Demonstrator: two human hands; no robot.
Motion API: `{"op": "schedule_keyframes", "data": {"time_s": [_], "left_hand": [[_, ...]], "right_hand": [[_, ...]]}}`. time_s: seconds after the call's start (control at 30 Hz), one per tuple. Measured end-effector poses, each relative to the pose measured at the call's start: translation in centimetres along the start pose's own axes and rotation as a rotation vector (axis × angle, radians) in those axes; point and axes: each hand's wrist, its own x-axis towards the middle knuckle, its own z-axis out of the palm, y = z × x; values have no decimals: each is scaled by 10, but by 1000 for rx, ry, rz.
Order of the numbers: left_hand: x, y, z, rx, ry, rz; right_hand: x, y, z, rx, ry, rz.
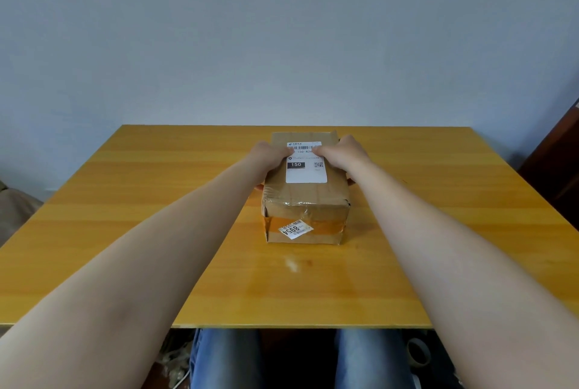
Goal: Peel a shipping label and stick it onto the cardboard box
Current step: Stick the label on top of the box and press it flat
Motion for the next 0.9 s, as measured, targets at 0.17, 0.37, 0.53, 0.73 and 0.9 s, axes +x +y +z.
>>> {"op": "schedule_keyframes", "data": {"time_s": [0.17, 0.37, 0.53, 0.73, 0.9], "left_hand": [[2, -2, -2, -20, -5, -1], [4, 0, -4, -42, -5, 23], [8, 1, -1, -60, -16, 41], [15, -1, 2, -114, 1, 85], [14, 1, 8, -87, -1, 88]], "right_hand": [[-2, 0, -1, 31, 21, -7], [-1, -1, -1, 67, 35, -27], [3, 0, -1, 90, 53, -50], [9, 3, 1, 102, 88, -81], [6, 0, 3, 105, 53, -56]]}}
